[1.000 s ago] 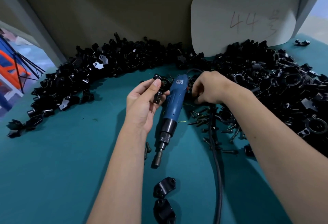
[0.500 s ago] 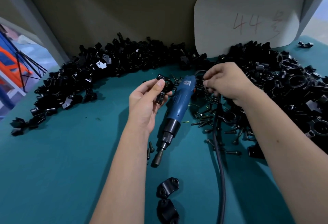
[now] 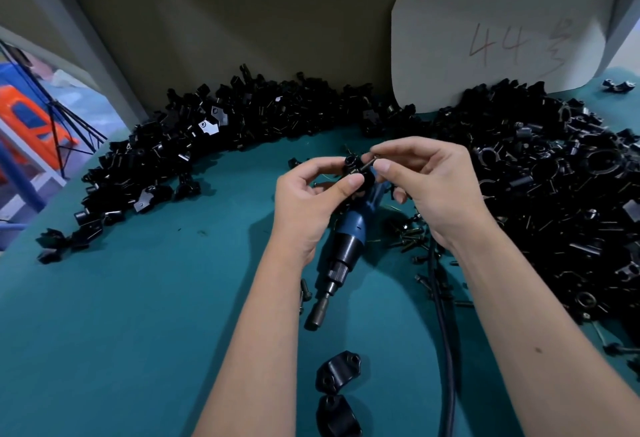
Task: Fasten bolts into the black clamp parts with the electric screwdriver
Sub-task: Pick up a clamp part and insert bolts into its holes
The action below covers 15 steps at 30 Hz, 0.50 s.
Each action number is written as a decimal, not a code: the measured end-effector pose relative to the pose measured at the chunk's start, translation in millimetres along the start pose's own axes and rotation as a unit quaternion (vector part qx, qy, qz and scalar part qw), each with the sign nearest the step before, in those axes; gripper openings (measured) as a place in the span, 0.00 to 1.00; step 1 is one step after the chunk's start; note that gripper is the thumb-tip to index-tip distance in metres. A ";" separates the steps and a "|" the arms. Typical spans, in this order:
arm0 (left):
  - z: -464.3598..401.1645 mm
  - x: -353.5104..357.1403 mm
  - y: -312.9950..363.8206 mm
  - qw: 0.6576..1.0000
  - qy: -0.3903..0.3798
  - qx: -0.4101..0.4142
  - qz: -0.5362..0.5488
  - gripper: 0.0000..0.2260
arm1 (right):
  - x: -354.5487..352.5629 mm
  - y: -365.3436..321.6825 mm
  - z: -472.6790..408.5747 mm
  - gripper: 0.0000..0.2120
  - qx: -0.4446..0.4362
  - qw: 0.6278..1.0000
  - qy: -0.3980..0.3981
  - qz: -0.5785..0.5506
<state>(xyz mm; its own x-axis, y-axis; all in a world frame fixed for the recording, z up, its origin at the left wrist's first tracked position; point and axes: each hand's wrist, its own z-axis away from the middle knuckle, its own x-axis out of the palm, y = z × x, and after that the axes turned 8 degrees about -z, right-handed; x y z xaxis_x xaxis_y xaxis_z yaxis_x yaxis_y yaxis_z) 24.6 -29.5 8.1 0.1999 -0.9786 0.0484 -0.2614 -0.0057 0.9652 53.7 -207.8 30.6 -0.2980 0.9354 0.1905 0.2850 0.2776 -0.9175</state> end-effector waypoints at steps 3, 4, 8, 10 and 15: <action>0.0 1.3 1.5 1.000 -0.003 0.001 -0.019 0.10 | -0.4 -2.0 -1.9 0.09 -0.017 0.999 0.012 0.025; 0.1 2.5 1.6 1.000 -0.004 0.003 -0.028 0.10 | -1.1 -2.5 -3.0 0.08 -0.019 0.999 0.013 0.030; 1.6 7.1 4.0 0.999 -0.014 0.010 -0.047 0.10 | -5.3 -4.5 -4.1 0.05 -0.004 0.999 0.004 0.037; 1.4 7.8 5.8 0.997 -0.017 0.015 -0.075 0.10 | -8.1 -6.5 -3.8 0.05 0.005 0.997 -0.011 0.071; 1.7 11.8 8.0 0.993 -0.037 0.040 -0.103 0.10 | -8.7 -11.9 -5.3 0.16 -0.018 0.980 -0.016 0.199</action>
<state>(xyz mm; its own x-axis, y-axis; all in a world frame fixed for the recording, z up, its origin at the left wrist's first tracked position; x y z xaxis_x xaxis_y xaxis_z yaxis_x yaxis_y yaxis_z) 23.3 -41.4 15.9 0.1880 -0.9675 -0.1693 -0.2972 -0.2204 0.9290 57.7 -218.0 41.7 -0.1847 0.9641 -0.1907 0.4153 -0.0993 -0.9043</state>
